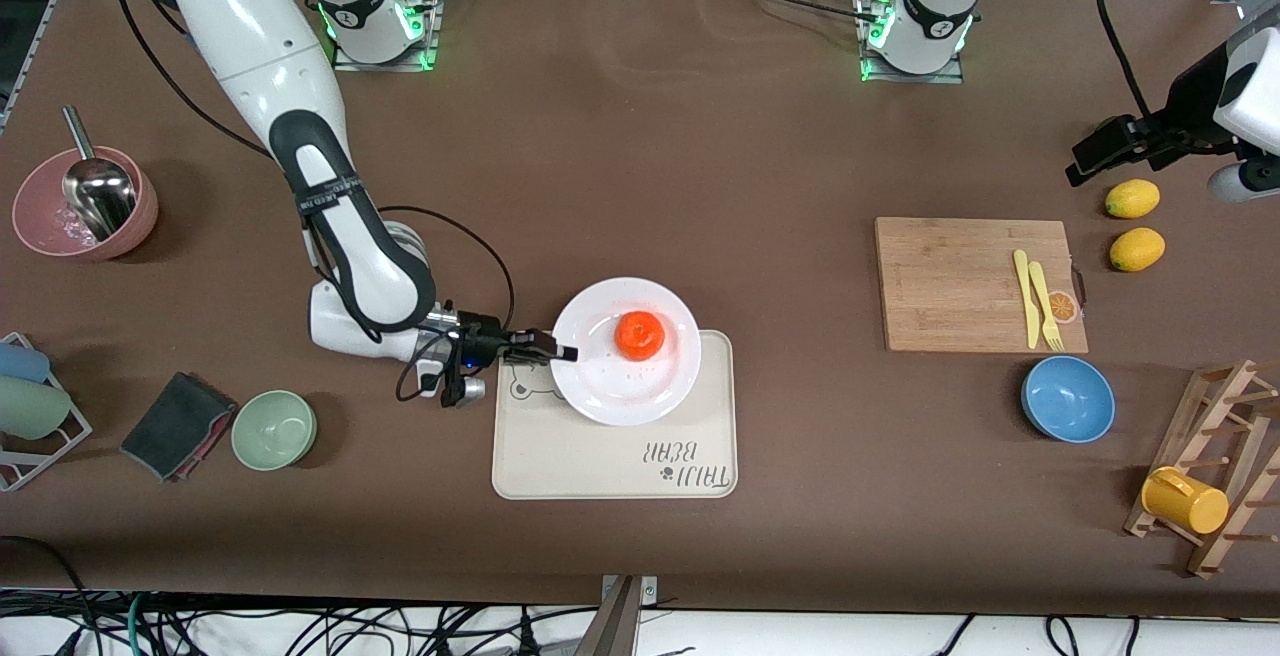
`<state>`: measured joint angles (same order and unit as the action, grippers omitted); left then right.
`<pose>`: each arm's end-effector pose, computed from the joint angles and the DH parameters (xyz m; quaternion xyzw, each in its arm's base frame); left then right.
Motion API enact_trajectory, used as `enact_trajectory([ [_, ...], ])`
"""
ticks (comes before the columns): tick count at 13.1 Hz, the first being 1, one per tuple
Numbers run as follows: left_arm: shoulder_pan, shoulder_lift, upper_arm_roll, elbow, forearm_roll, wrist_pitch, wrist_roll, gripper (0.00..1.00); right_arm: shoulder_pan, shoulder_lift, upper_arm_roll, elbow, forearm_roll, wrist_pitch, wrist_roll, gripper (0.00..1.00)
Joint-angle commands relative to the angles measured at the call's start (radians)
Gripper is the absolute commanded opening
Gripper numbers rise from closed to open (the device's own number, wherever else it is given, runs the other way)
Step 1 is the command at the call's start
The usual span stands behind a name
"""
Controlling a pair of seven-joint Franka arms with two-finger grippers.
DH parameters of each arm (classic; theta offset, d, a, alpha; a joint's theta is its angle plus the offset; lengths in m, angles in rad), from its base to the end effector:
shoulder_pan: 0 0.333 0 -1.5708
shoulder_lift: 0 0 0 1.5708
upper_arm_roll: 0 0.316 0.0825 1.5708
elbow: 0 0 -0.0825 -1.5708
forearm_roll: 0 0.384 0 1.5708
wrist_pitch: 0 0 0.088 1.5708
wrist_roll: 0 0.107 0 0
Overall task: Place orange and plate with both arms
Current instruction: 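Lift the plate with the right gripper and move it over the tray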
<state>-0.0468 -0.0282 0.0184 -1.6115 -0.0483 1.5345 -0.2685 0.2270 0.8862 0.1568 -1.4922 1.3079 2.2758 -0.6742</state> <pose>0.5409 -0.0205 0.6179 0.9922 0.1194 -0.0277 0.0205 0.6605 0.2719 0.1540 -0.8689 -0.0044 -0.0224 0.4945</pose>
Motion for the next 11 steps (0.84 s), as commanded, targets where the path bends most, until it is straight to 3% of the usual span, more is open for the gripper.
enact_trajectory([
  [1, -0.007, 0.017, -0.002, 0.035, 0.025, -0.011, 0.005, 1.00, 0.014, 0.098, 0.001, 0.122, -0.056, 0.022, 0.030, 0.00],
  [6, -0.007, 0.019, -0.002, 0.035, 0.025, -0.010, 0.005, 1.00, 0.032, 0.154, 0.001, 0.176, -0.064, 0.088, 0.036, 0.00],
  [7, -0.008, 0.019, -0.002, 0.036, 0.025, -0.010, 0.005, 1.00, 0.032, 0.154, 0.000, 0.179, -0.065, 0.088, 0.036, 0.25],
  [8, -0.007, 0.019, -0.002, 0.035, 0.025, -0.010, 0.005, 1.00, 0.035, 0.145, 0.000, 0.176, -0.067, 0.091, 0.036, 0.98],
  [9, -0.007, 0.019, -0.002, 0.035, 0.025, -0.010, 0.005, 1.00, 0.048, 0.131, -0.003, 0.178, -0.088, 0.105, 0.041, 1.00],
  [11, -0.008, 0.019, -0.003, 0.036, 0.025, -0.010, 0.005, 1.00, 0.046, 0.109, -0.013, 0.178, -0.241, 0.105, 0.143, 1.00],
])
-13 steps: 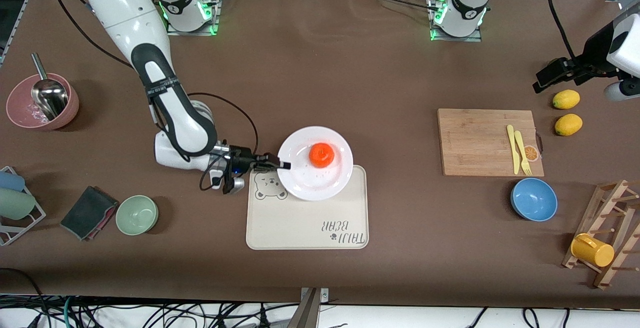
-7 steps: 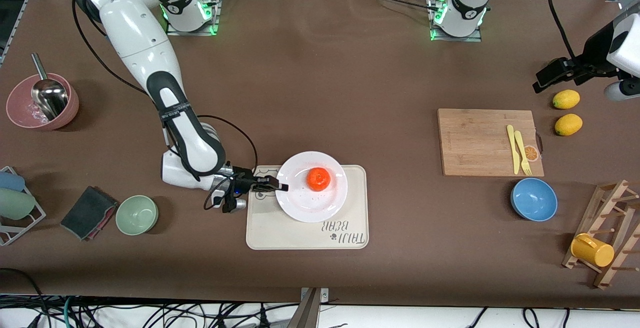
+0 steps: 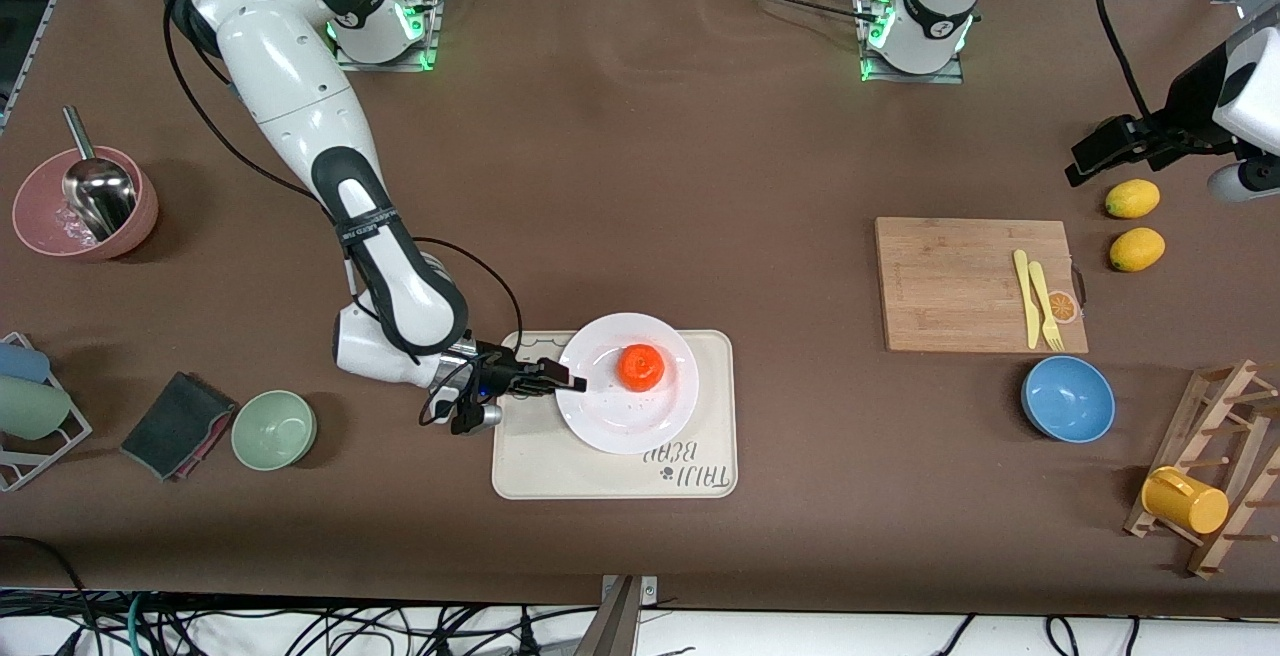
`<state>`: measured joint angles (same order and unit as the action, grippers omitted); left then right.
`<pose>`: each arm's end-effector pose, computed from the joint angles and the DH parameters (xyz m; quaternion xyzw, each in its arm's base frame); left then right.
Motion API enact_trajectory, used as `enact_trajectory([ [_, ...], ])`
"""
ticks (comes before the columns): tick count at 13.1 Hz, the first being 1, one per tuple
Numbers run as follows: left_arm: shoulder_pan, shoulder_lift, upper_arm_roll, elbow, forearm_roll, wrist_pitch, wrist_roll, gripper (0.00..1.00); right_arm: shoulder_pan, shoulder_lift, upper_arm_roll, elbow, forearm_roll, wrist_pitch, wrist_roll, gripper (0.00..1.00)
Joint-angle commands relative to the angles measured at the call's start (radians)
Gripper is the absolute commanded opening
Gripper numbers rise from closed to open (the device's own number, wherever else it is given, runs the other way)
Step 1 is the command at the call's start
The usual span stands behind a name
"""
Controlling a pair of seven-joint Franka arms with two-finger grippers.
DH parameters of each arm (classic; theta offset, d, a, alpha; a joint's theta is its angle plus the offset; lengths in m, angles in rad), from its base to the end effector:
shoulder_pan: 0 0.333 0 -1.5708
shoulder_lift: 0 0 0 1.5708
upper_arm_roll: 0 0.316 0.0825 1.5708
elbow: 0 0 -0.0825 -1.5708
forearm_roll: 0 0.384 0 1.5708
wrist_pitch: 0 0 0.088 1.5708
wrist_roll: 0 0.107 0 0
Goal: Place orange and plate with both arms
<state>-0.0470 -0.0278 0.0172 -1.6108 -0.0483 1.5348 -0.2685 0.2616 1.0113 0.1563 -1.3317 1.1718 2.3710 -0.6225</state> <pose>0.5410 -0.0213 0.6180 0.9923 0.1187 -0.0274 0.0205 0.6848 0.2861 0.1298 -0.8945 -0.0291 -0.0499 0.4433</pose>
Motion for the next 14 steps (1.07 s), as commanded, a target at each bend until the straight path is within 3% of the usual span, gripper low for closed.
enact_trajectory([
  [1, -0.008, 0.022, -0.002, 0.035, 0.025, -0.010, 0.005, 1.00, 0.013, -0.034, -0.012, 0.017, -0.195, 0.010, 0.157, 1.00],
  [6, -0.008, 0.023, -0.002, 0.037, 0.025, -0.010, 0.005, 1.00, 0.027, -0.147, -0.015, 0.009, -0.623, 0.002, 0.420, 1.00],
  [8, -0.008, 0.023, -0.002, 0.037, 0.025, -0.010, 0.005, 1.00, 0.025, -0.206, -0.052, -0.029, -0.763, -0.022, 0.425, 1.00],
  [12, -0.010, 0.023, -0.002, 0.037, 0.025, -0.010, 0.005, 1.00, 0.025, -0.351, -0.151, -0.047, -1.024, -0.257, 0.417, 1.00],
  [14, -0.010, 0.023, -0.002, 0.037, 0.025, -0.010, 0.005, 1.00, 0.024, -0.430, -0.222, -0.044, -1.063, -0.396, 0.415, 1.00],
])
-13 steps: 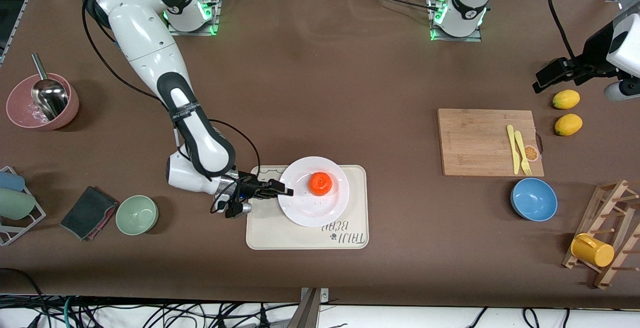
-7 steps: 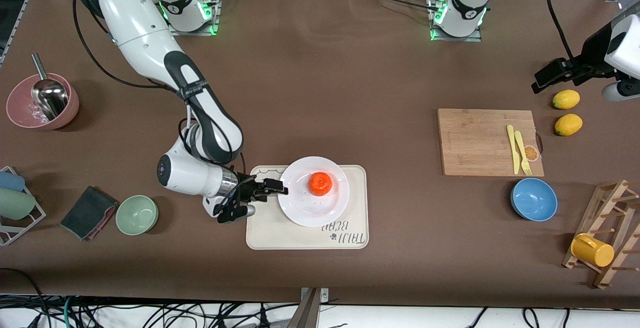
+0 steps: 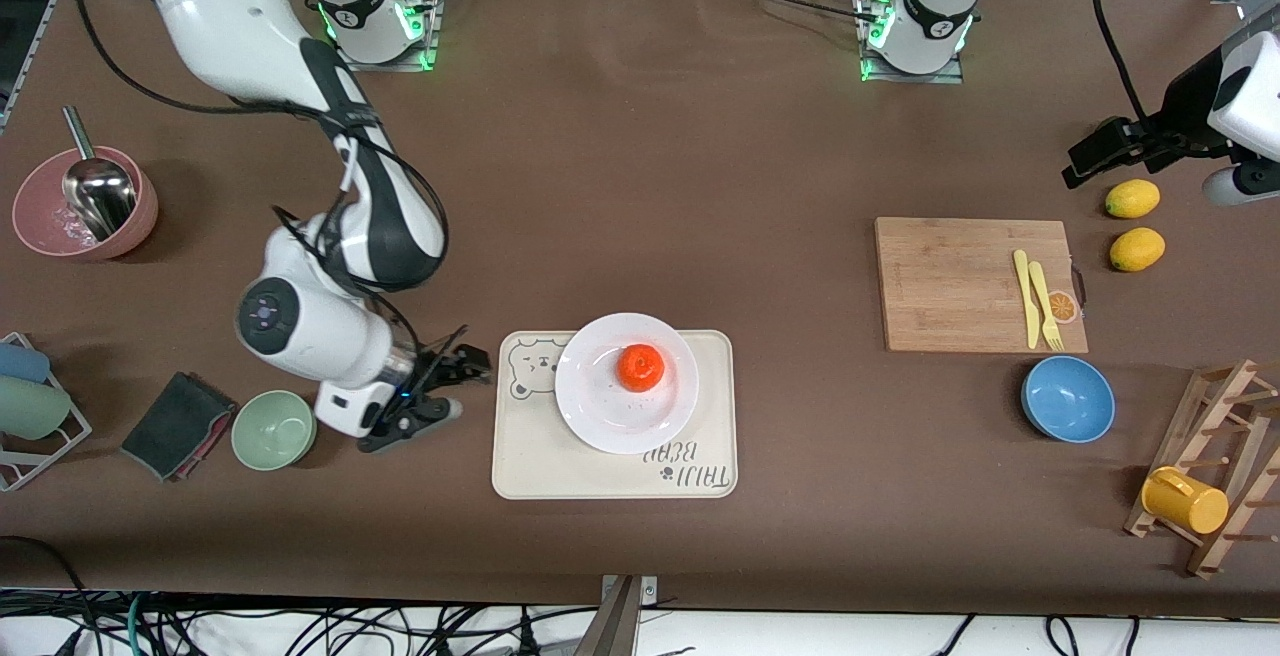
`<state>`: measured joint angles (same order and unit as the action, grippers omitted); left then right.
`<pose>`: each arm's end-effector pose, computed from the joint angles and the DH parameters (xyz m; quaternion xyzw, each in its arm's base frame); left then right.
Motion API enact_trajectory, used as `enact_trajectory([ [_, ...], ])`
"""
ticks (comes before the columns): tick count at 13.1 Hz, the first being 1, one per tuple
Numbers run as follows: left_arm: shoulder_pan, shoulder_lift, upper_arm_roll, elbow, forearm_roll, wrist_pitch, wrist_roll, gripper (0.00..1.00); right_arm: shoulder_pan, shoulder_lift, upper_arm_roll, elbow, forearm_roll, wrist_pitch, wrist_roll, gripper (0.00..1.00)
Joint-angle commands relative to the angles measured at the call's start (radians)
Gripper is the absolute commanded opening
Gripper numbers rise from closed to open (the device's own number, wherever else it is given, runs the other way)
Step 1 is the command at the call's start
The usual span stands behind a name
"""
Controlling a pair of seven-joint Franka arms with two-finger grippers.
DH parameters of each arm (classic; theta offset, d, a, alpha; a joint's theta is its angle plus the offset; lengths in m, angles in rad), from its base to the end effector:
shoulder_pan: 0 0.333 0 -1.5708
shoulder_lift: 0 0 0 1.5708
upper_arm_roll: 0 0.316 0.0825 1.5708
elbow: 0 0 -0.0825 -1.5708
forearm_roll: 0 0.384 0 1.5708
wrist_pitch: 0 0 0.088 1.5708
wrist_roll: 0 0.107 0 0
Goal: Place orange and plate with both arms
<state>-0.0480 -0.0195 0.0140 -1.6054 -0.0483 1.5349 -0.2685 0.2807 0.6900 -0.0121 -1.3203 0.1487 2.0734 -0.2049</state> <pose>0.5435 -0.0237 0.6160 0.9925 0.1167 -0.0289 0.0202 0.7130 0.2063 0.3347 -0.9768 -0.2025 -0.0295 0.0634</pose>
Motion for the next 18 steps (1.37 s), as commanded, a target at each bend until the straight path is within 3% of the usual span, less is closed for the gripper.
enact_trajectory([
  [1, -0.007, 0.015, 0.001, 0.032, 0.025, -0.010, 0.005, 1.00, 0.003, -0.148, -0.105, -0.056, -0.037, -0.169, -0.008, 1.00],
  [4, -0.009, 0.015, -0.005, 0.032, 0.025, -0.010, 0.005, 1.00, 0.000, -0.298, -0.216, -0.051, -0.032, -0.370, -0.062, 1.00],
  [7, -0.009, 0.015, -0.005, 0.032, 0.027, -0.010, 0.005, 1.00, 0.002, -0.393, -0.264, -0.050, -0.049, -0.392, -0.080, 1.00],
  [10, -0.009, 0.015, -0.005, 0.032, 0.027, -0.010, 0.005, 1.00, 0.011, -0.446, -0.258, -0.062, -0.092, -0.512, -0.018, 1.00],
  [12, -0.009, 0.015, -0.006, 0.032, 0.027, -0.010, 0.005, 1.00, 0.012, -0.515, -0.230, -0.150, -0.116, -0.507, 0.063, 1.00],
  [15, -0.006, 0.015, -0.005, 0.032, 0.025, -0.010, 0.005, 1.00, 0.005, -0.683, -0.181, -0.399, -0.153, -0.351, 0.105, 1.00],
  [16, -0.007, 0.015, -0.005, 0.030, 0.027, -0.010, 0.005, 1.00, -0.033, -0.722, -0.145, -0.433, -0.158, -0.355, 0.105, 1.00],
  [18, -0.006, 0.015, -0.003, 0.032, 0.027, -0.010, 0.005, 1.00, -0.221, -0.739, 0.002, -0.430, -0.156, -0.412, 0.105, 1.00],
])
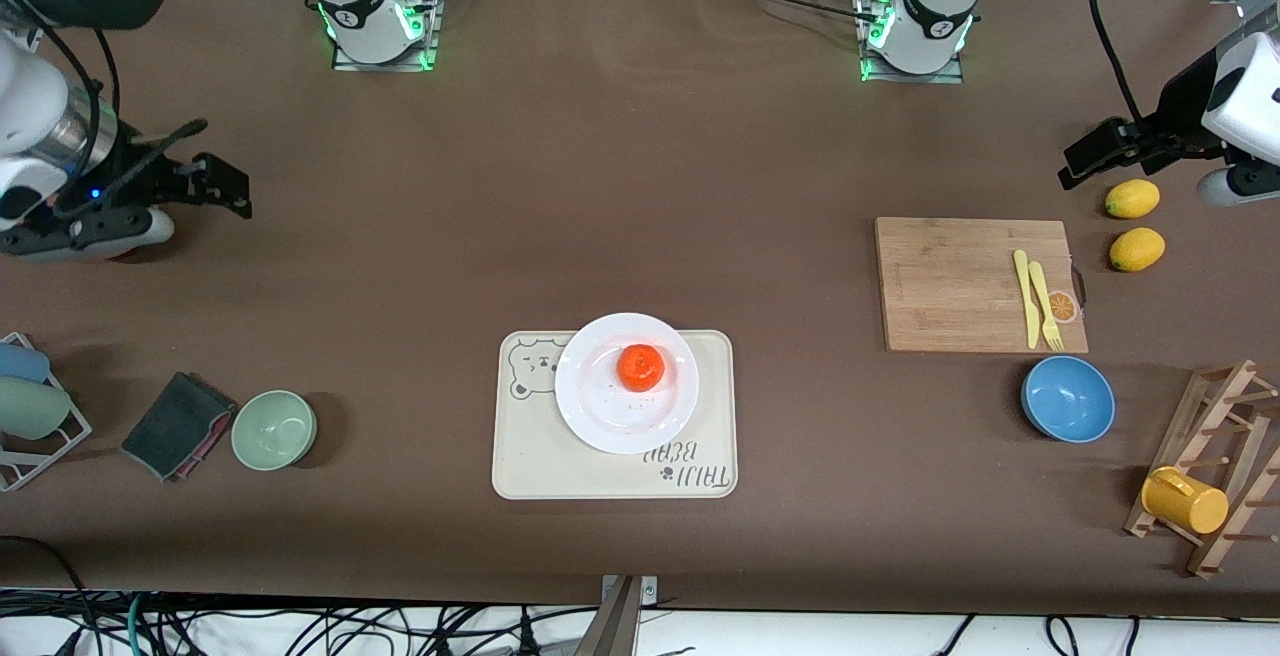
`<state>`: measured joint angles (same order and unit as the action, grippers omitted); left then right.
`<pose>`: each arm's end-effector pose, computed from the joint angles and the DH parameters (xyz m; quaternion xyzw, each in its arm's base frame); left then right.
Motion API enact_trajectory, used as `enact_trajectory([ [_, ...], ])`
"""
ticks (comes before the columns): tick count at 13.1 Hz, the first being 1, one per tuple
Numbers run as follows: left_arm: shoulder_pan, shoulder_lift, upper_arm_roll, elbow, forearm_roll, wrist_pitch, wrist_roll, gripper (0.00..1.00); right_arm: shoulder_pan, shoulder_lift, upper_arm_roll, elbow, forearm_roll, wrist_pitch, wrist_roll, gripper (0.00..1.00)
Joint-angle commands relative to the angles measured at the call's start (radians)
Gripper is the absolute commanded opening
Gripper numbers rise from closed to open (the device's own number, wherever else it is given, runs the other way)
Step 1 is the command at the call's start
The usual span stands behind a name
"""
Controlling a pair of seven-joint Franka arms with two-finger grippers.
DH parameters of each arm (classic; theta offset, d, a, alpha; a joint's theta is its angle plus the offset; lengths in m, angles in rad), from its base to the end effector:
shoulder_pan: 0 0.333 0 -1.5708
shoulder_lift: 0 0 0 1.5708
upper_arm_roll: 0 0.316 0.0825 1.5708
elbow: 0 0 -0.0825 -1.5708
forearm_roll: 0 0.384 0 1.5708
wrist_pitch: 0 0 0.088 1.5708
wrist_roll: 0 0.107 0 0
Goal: Place orange and plate with both arms
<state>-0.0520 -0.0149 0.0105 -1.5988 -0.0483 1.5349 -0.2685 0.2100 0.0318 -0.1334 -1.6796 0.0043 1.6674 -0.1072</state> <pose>0.5448 -0.0279 0.6166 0.9930 0.1129 -0.0279 0.0201 0.5656 0.0449 0.5635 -0.9956 -0.0915 0.0219 0.0004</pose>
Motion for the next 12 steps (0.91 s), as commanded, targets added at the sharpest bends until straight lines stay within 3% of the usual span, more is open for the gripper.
enact_trajectory([
  [1, -0.003, 0.010, -0.001, 0.025, 0.027, -0.010, 0.005, 1.00, -0.197, -0.082, 0.167, -0.060, -0.007, -0.014, 0.008, 1.00],
  [5, -0.003, 0.010, -0.001, 0.025, 0.025, -0.010, 0.005, 1.00, -0.222, -0.098, 0.164, -0.052, 0.002, -0.017, 0.015, 1.00],
  [8, 0.004, 0.010, 0.000, 0.025, 0.027, -0.010, 0.005, 1.00, -0.195, -0.083, 0.089, -0.038, 0.032, -0.018, 0.008, 1.00],
  [12, 0.003, 0.010, 0.000, 0.025, 0.025, -0.010, 0.005, 1.00, -0.189, -0.081, 0.087, -0.040, 0.036, -0.027, 0.003, 1.00],
])
